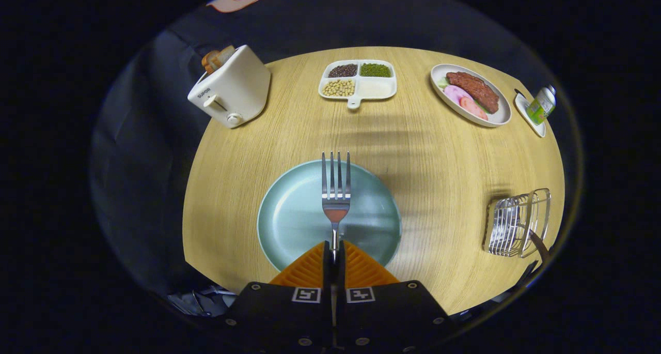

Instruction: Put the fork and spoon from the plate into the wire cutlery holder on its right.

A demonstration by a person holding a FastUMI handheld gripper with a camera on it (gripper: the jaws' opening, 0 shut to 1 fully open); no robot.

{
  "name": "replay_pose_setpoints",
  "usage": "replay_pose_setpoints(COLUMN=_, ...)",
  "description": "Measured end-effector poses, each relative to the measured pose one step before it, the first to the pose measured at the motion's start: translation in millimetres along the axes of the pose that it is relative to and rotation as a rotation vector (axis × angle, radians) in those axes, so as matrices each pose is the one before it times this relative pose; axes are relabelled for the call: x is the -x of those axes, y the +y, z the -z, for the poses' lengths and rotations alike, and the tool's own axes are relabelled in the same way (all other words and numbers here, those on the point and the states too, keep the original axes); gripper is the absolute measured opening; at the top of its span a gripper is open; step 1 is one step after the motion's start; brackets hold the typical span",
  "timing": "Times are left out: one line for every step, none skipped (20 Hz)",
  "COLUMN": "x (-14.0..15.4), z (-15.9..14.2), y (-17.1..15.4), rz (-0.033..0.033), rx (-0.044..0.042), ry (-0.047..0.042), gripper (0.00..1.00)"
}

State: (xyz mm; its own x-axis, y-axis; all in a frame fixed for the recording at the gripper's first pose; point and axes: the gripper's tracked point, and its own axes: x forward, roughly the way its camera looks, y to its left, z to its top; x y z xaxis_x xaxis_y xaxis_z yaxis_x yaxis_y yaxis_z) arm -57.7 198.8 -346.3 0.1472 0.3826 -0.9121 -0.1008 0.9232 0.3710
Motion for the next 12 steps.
replay_pose_setpoints(x=6.57, z=-0.94, y=-6.47, rz=-0.00427, rx=-0.01678, ry=-0.01313, gripper=0.04)
replay_pose_setpoints(x=7.34, z=-1.11, y=-7.37, rz=-0.00561, rx=-0.01578, ry=-0.01371, gripper=0.04)
replay_pose_setpoints(x=8.61, z=0.4, y=-9.91, rz=0.00012, rx=-0.01733, ry=-0.01524, gripper=0.04)
replay_pose_setpoints(x=10.07, z=0.48, y=-10.03, rz=0.00239, rx=-0.0137, ry=-0.01288, gripper=0.04)
replay_pose_setpoints(x=10.04, z=-0.93, y=-9.88, rz=0.00615, rx=-0.01398, ry=-0.01448, gripper=0.04)
replay_pose_setpoints(x=9.07, z=-1.48, y=-12.41, rz=0.0062, rx=-0.01203, ry=-0.01325, gripper=0.04)
replay_pose_setpoints(x=8.02, z=-1.07, y=-12.16, rz=0.00848, rx=-0.0126, ry=-0.01338, gripper=0.04)
replay_pose_setpoints(x=7.72, z=-0.73, y=-13.23, rz=0.00869, rx=-0.00938, ry=-0.00958, gripper=0.04)
replay_pose_setpoints(x=7.63, z=-1.19, y=-15.01, rz=0.01261, rx=-0.0125, ry=-0.01032, gripper=0.04)
replay_pose_setpoints(x=6.16, z=-0.65, y=-15.14, rz=0.01414, rx=-0.00581, ry=-0.00528, gripper=0.04)
replay_pose_setpoints(x=6.32, z=0.9, y=-15.72, rz=0.02142, rx=-0.00564, ry=-0.00286, gripper=0.04)
replay_pose_setpoints(x=4.28, z=0.33, y=-16.5, rz=0.01941, rx=-0.00425, ry=0.00032, gripper=0.04)
